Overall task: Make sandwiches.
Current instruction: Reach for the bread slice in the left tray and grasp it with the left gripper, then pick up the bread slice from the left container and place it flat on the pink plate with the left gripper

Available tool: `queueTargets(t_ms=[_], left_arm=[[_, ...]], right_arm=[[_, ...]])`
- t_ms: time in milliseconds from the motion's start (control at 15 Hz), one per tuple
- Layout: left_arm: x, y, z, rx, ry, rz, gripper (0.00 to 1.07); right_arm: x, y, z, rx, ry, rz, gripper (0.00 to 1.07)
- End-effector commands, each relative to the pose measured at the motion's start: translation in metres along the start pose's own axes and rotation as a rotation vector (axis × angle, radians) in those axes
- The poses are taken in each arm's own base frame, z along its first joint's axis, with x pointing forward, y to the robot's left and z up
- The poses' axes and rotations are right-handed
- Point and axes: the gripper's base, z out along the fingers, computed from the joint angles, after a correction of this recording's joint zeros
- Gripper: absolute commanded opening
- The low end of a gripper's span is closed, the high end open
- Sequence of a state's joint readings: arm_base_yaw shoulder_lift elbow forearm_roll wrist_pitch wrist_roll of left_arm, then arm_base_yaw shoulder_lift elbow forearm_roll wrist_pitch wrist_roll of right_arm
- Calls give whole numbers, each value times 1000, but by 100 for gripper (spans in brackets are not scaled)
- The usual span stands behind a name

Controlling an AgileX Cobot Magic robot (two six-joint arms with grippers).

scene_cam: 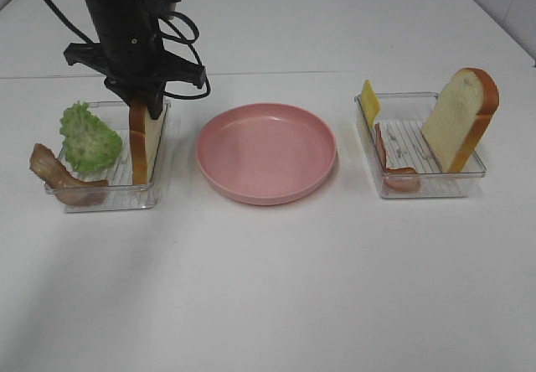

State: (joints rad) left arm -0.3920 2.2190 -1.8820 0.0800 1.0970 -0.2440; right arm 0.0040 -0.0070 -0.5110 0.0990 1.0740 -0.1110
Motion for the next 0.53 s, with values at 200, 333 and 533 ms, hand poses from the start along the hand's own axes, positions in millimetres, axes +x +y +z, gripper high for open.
queueTargets(t_ms=[200, 333, 533], left_arm=[[4, 1, -41, 9, -22, -11, 0], [7, 5, -70, 16, -60, -16, 0], [11, 9, -117, 46, -162, -19, 0]], right_arm=[[1, 0, 0, 8, -19, -5, 80], [1, 0, 0, 8, -19, -5, 80], [1, 0, 0, 8, -19, -5, 80]])
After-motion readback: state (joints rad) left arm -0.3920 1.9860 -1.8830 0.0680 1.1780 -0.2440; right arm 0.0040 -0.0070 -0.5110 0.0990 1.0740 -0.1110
